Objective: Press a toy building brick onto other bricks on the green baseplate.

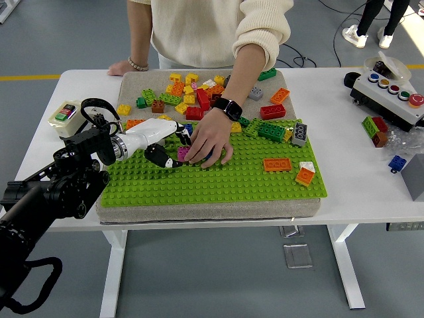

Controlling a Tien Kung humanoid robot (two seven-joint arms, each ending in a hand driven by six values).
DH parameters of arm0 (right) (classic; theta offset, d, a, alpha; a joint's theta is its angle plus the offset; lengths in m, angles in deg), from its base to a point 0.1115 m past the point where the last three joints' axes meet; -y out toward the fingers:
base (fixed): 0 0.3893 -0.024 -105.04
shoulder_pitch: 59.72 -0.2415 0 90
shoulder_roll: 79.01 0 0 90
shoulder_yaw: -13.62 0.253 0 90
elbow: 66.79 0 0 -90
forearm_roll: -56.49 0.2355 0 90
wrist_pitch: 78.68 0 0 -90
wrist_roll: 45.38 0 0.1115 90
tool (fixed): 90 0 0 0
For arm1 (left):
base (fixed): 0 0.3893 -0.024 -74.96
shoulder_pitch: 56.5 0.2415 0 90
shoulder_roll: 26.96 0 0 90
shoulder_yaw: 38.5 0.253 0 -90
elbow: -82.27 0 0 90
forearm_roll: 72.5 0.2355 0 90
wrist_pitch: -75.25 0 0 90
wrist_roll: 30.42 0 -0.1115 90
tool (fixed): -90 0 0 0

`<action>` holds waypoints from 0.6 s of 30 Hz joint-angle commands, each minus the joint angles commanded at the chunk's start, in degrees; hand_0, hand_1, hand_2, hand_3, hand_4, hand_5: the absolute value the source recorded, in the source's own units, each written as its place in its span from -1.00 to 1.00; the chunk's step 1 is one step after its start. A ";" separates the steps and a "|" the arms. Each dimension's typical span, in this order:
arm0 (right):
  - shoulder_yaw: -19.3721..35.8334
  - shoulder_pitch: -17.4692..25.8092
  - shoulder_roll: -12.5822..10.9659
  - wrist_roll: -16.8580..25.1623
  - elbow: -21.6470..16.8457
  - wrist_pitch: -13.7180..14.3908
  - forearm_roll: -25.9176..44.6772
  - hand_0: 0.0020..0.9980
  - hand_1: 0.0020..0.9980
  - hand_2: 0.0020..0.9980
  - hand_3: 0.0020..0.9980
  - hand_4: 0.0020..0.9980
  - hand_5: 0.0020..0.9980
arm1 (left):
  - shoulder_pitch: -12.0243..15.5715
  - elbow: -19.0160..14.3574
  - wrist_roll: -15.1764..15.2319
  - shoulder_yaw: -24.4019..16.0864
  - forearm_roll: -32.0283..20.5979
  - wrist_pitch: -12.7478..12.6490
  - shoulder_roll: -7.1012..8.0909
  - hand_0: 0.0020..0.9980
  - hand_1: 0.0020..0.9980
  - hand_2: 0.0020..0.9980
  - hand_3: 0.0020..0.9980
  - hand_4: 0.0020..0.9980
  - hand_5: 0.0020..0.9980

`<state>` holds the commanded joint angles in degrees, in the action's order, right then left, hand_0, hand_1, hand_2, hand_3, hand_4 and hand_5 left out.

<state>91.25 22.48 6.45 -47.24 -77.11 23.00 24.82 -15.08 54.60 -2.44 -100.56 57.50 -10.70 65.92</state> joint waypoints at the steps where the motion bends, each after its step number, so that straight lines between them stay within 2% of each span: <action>1: 0.05 0.01 -0.01 -0.02 0.00 0.00 0.00 0.46 0.32 0.42 0.16 0.84 0.00 | 0.00 -0.17 0.03 -0.05 0.00 0.04 0.05 0.74 0.49 0.27 0.26 0.72 -0.68; 18: 0.02 0.07 0.07 0.04 0.00 -0.01 0.06 0.46 0.32 0.42 0.16 0.84 0.00 | 0.21 0.98 0.01 0.54 0.00 -0.35 0.39 0.74 0.49 0.29 0.29 0.75 -0.67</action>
<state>91.27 22.55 6.52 -47.20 -77.11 22.99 24.87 -14.87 55.58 -2.43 -100.02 57.50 -11.05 66.31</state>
